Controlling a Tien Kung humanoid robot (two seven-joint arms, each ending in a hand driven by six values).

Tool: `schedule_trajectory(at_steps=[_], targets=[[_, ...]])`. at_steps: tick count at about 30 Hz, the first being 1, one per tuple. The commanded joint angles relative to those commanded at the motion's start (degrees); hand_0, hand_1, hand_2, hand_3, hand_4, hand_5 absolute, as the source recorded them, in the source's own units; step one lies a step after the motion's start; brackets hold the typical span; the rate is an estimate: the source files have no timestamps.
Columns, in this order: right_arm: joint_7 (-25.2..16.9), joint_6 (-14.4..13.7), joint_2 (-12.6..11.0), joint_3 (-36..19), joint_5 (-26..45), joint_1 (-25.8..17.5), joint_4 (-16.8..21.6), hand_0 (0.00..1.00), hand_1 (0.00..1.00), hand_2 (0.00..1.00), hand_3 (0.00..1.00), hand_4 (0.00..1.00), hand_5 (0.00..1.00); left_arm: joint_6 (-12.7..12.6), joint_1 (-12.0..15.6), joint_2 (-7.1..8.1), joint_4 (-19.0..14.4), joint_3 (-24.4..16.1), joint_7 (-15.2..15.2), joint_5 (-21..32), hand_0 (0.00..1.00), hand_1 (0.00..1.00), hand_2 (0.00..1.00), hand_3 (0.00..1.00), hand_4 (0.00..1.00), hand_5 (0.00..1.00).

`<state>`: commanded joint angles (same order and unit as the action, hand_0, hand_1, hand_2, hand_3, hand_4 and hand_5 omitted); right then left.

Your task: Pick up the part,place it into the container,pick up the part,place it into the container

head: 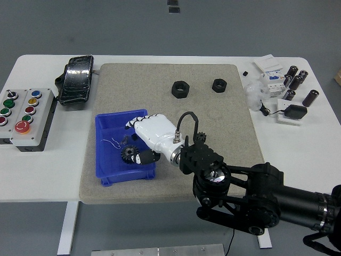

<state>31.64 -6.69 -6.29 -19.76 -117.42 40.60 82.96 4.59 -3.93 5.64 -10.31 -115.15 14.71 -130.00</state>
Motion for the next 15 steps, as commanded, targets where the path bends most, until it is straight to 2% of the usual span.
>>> schedule_trajectory(at_steps=[5,6,11,12,15], targets=[[0.6,-2.5,-2.3,-5.0,-1.7,-2.8,1.1,0.668,0.756,0.791,0.787,0.844,0.382,0.0,0.1,0.02,0.0,0.0,-0.1,0.0,0.664,0.611,0.557,0.612,0.665,0.307],[1.0,-2.6,-3.0,-6.1,-1.9,-3.5,1.2,0.602,0.715,0.769,0.772,0.833,0.379,-0.1,0.1,0.02,0.0,0.0,-0.1,0.0,0.664,0.611,0.556,0.612,0.665,0.306],[3.3,-1.5,-6.7,-12.3,-1.9,-7.0,-0.3,0.602,0.715,0.769,0.772,0.833,0.379,-0.2,0.4,-0.03,0.0,-0.5,0.0,0.0,0.664,0.611,0.556,0.612,0.665,0.306],[3.7,-1.1,-7.2,-13.0,-2.0,-7.4,-0.9,0.568,0.707,0.767,0.767,0.827,0.373,-0.2,0.4,-0.03,0.0,-0.6,0.0,0.0,0.664,0.612,0.556,0.612,0.664,0.305],[4.5,0.2,-8.0,-13.6,-2.5,-8.4,-2.9,0.568,0.707,0.767,0.767,0.827,0.373,-0.2,0.3,0.00,0.0,-0.5,-0.1,0.0,0.664,0.612,0.556,0.612,0.664,0.305]])
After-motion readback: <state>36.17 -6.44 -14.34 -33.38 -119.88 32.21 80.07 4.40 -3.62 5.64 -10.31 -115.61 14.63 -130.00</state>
